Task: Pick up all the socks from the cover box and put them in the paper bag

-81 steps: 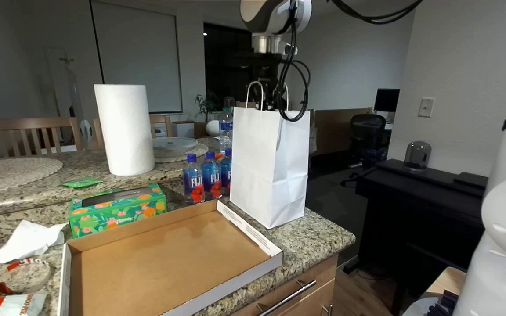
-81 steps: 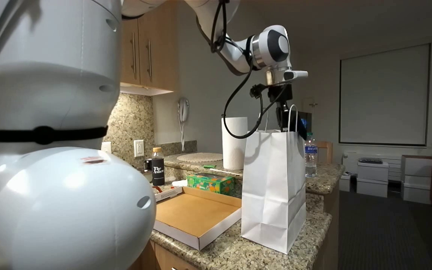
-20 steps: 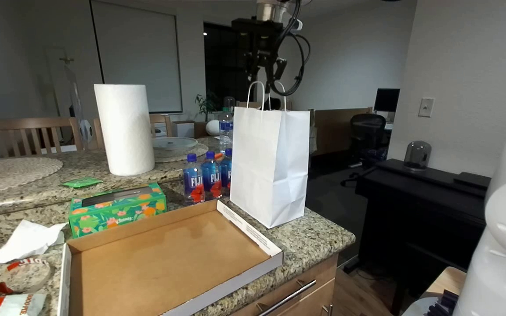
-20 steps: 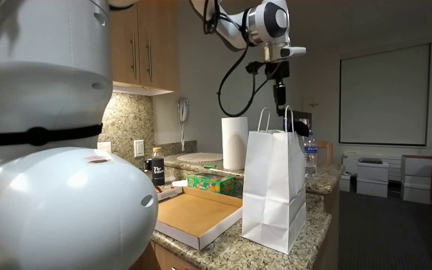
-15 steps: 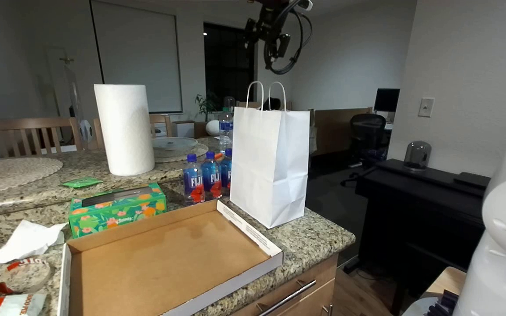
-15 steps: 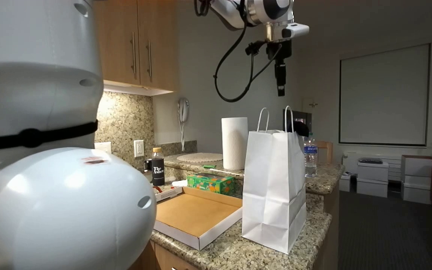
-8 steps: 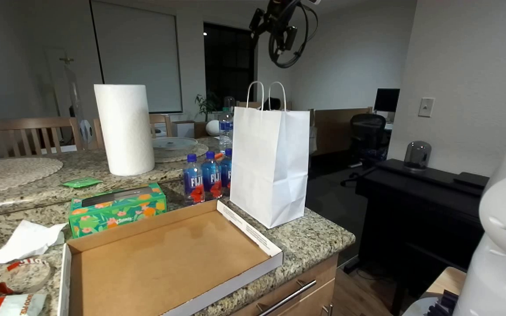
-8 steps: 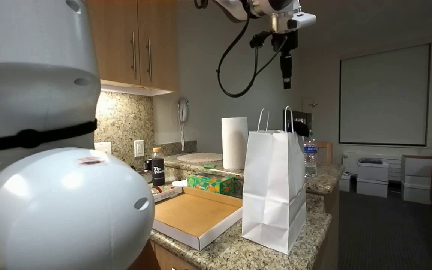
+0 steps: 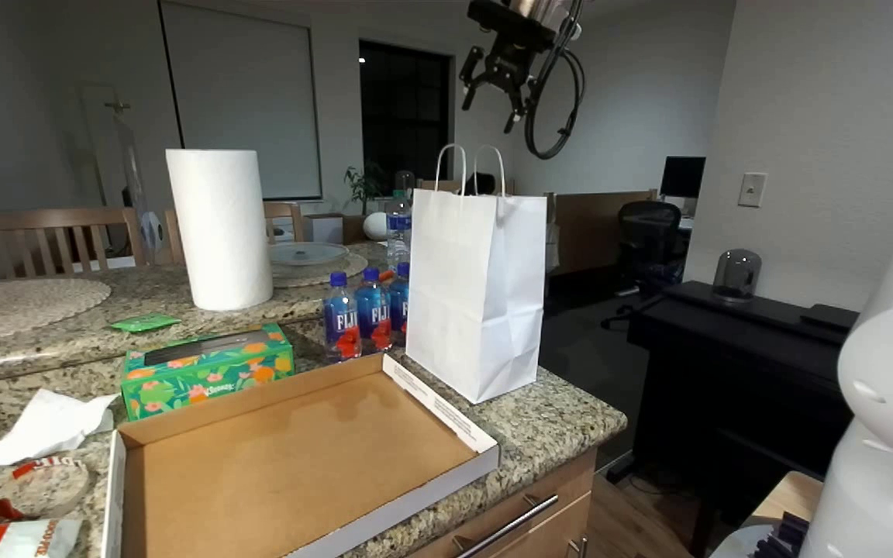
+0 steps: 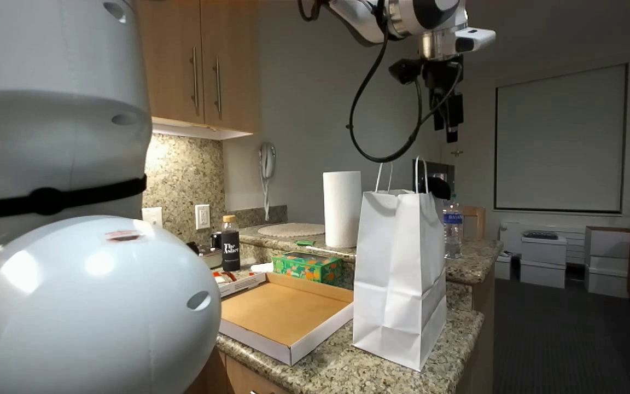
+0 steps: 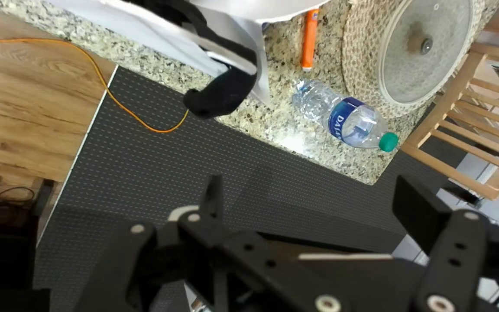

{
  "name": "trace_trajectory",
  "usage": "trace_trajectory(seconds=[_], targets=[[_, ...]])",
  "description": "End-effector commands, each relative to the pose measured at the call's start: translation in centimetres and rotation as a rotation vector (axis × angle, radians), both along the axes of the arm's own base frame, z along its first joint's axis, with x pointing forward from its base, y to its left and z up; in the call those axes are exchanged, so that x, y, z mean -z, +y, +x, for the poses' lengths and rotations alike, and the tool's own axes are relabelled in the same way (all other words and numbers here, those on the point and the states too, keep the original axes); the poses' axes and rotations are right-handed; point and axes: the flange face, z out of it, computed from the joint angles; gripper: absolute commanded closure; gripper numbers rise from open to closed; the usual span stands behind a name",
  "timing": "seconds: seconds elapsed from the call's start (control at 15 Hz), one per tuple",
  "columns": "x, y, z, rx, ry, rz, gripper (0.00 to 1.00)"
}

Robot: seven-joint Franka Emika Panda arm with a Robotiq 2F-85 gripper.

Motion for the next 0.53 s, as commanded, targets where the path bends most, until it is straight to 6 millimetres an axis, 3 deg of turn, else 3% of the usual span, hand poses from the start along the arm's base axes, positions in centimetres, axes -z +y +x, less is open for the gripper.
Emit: trace_trajectory(seconds=[0.0, 0.47], targets=[[3.1, -1.5, 0.6, -0.094, -0.026, -0.009, 0.00], [9.8, -4.2, 2.9, -0.170, 0.011, 0.125, 0.00]])
